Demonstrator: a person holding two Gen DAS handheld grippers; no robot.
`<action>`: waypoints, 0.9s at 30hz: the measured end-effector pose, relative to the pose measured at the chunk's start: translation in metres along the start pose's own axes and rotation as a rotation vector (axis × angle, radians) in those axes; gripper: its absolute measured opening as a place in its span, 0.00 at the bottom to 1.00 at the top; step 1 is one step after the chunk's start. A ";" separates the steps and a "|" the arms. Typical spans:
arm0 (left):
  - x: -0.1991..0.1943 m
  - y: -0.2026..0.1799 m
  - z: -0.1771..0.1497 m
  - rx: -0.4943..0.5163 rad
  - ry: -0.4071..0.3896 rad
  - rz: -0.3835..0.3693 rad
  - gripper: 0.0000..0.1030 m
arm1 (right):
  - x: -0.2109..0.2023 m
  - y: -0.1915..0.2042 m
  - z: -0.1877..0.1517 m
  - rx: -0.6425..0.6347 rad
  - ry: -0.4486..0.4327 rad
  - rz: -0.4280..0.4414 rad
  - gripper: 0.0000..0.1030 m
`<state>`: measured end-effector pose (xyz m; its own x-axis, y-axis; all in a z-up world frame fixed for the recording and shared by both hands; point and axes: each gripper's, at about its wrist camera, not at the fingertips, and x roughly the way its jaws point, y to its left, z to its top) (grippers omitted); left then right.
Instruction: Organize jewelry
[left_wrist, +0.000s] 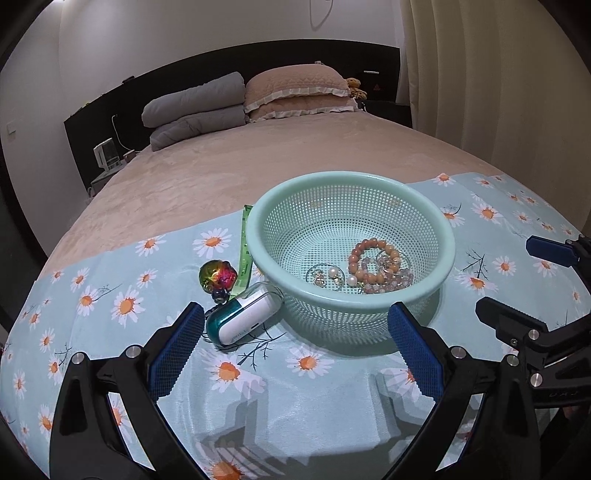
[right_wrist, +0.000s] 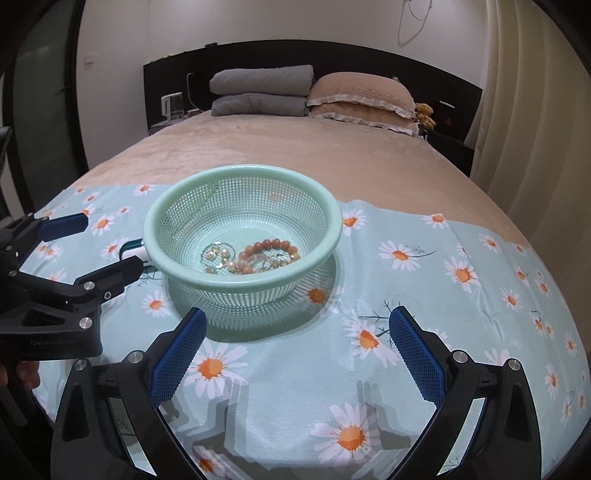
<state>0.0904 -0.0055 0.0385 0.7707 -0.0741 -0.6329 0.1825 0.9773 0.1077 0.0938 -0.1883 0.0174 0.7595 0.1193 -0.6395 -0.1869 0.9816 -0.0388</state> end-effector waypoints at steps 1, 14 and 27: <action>0.000 0.000 0.000 -0.005 0.002 -0.009 0.94 | 0.000 0.000 0.000 0.003 0.002 -0.005 0.92; 0.007 0.004 0.000 -0.033 0.028 0.018 0.94 | 0.000 -0.001 -0.001 -0.005 0.001 -0.020 0.92; 0.014 0.006 -0.002 -0.031 0.044 0.028 0.94 | -0.002 -0.005 -0.002 -0.002 -0.013 -0.040 0.92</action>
<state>0.1011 0.0001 0.0288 0.7475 -0.0386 -0.6632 0.1417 0.9846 0.1024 0.0919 -0.1936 0.0174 0.7743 0.0817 -0.6276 -0.1575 0.9853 -0.0661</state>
